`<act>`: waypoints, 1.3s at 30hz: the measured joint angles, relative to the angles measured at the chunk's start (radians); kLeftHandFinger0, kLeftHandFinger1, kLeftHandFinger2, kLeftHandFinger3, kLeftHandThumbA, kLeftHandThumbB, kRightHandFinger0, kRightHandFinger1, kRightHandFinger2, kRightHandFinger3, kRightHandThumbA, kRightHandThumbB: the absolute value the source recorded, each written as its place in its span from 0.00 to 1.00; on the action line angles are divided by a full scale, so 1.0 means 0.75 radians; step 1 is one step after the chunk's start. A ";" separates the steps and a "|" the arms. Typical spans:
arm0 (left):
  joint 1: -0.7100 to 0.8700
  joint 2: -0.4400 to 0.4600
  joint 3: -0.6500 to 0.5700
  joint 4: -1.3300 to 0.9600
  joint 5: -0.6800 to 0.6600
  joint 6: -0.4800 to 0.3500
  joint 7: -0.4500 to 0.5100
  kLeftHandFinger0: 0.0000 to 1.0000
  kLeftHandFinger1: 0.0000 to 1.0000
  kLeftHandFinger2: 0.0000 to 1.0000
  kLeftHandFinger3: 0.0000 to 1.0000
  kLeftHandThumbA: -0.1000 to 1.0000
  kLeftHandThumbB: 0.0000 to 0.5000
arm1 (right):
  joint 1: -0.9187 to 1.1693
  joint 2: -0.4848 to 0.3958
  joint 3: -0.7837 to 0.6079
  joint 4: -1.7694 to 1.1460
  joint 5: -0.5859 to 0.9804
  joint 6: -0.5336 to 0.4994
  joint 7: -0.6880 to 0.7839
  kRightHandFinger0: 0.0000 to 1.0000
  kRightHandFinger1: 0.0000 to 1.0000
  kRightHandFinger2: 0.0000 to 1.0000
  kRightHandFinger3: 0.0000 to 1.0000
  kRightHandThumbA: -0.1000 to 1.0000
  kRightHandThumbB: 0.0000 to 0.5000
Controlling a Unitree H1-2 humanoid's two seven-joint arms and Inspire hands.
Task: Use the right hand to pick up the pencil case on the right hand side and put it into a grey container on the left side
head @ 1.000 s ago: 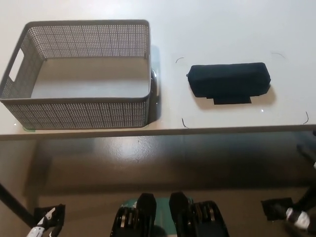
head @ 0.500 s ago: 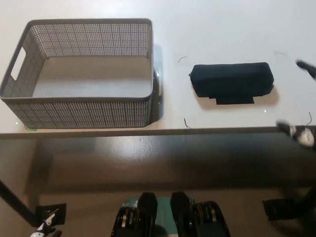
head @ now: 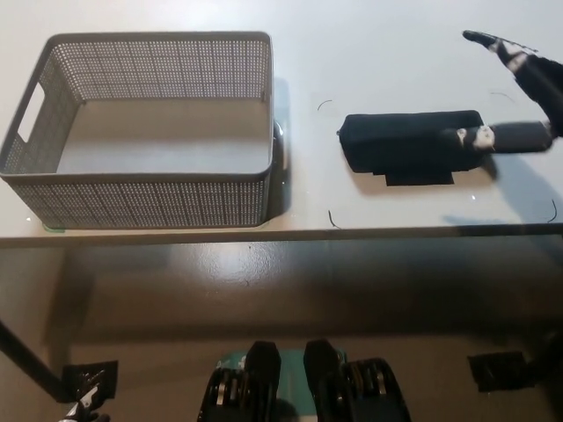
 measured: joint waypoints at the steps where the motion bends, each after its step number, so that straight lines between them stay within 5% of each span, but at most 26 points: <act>1: 0.000 0.000 0.000 0.000 0.000 0.000 0.000 1.00 1.00 1.00 1.00 1.00 0.77 | -0.024 0.000 0.019 0.034 -0.012 0.004 0.005 1.00 1.00 1.00 1.00 0.91 1.00; 19: -0.011 -0.005 -0.004 0.001 0.000 -0.001 -0.018 1.00 1.00 1.00 1.00 1.00 0.81 | -0.468 0.030 0.372 0.765 -0.251 0.013 0.061 1.00 1.00 1.00 1.00 0.91 1.00; 39: -0.041 -0.005 -0.009 -0.001 0.011 -0.002 -0.030 1.00 1.00 1.00 1.00 1.00 0.79 | -0.593 0.178 0.507 1.086 -0.368 -0.062 0.062 1.00 1.00 1.00 1.00 0.87 1.00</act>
